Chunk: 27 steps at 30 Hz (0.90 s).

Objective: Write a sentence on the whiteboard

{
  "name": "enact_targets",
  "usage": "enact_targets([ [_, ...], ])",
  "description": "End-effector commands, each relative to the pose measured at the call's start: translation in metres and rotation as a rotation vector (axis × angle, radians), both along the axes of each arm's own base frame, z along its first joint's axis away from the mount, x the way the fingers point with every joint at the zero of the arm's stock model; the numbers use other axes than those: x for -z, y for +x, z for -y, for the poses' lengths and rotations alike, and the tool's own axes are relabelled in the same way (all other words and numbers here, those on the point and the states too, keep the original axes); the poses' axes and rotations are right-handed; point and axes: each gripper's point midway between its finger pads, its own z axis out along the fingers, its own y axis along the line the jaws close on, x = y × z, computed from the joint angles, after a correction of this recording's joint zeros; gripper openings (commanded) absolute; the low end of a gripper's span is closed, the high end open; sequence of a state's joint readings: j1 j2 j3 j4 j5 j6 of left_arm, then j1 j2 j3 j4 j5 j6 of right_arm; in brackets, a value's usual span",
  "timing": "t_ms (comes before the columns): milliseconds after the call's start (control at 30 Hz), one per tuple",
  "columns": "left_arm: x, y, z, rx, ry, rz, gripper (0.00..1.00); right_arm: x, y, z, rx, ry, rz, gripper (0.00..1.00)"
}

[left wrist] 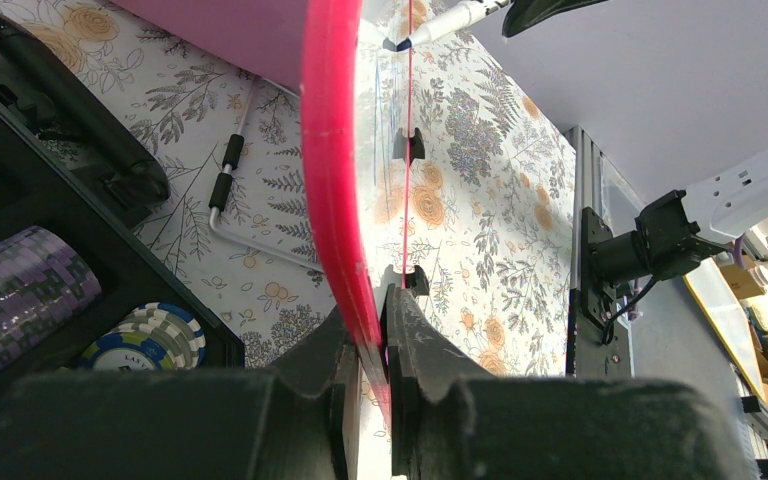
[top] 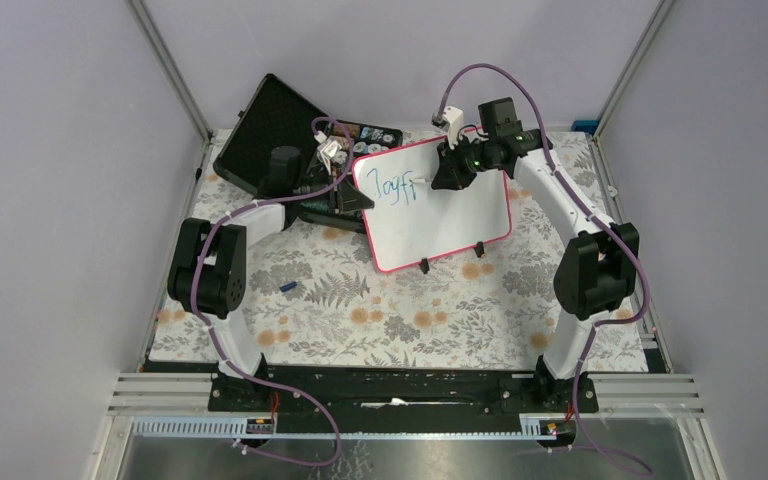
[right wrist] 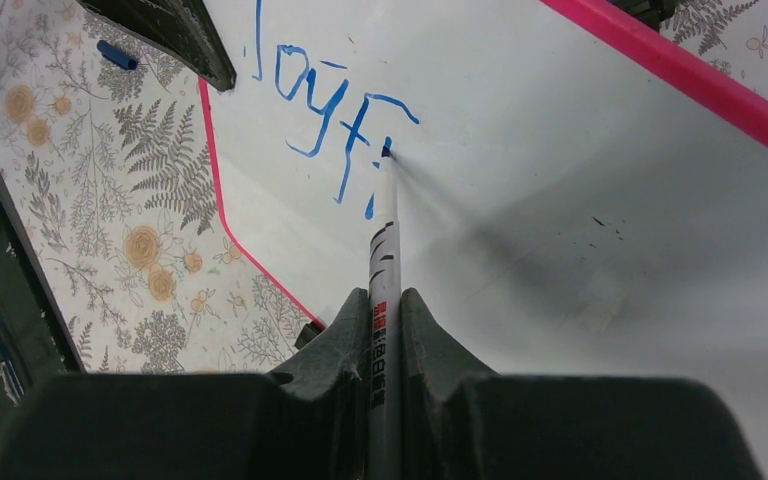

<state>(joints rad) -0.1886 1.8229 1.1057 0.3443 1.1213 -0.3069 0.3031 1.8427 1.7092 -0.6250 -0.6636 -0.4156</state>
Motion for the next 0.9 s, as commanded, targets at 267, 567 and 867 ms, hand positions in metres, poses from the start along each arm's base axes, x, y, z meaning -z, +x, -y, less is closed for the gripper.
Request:
enact_targets([
  [267,-0.004,0.008,-0.001,-0.006,0.024,0.122,0.00,-0.039,-0.021,0.014,-0.028,0.051,0.073,0.00],
  [567,-0.004,0.008,-0.001,-0.006,0.025,0.124,0.00,-0.007,-0.011,0.023,0.005,-0.022,0.055,0.00],
  [867,-0.002,0.009,-0.001,-0.004,0.024,0.121,0.00,-0.005,-0.005,0.017,0.002,-0.004,0.035,0.00],
])
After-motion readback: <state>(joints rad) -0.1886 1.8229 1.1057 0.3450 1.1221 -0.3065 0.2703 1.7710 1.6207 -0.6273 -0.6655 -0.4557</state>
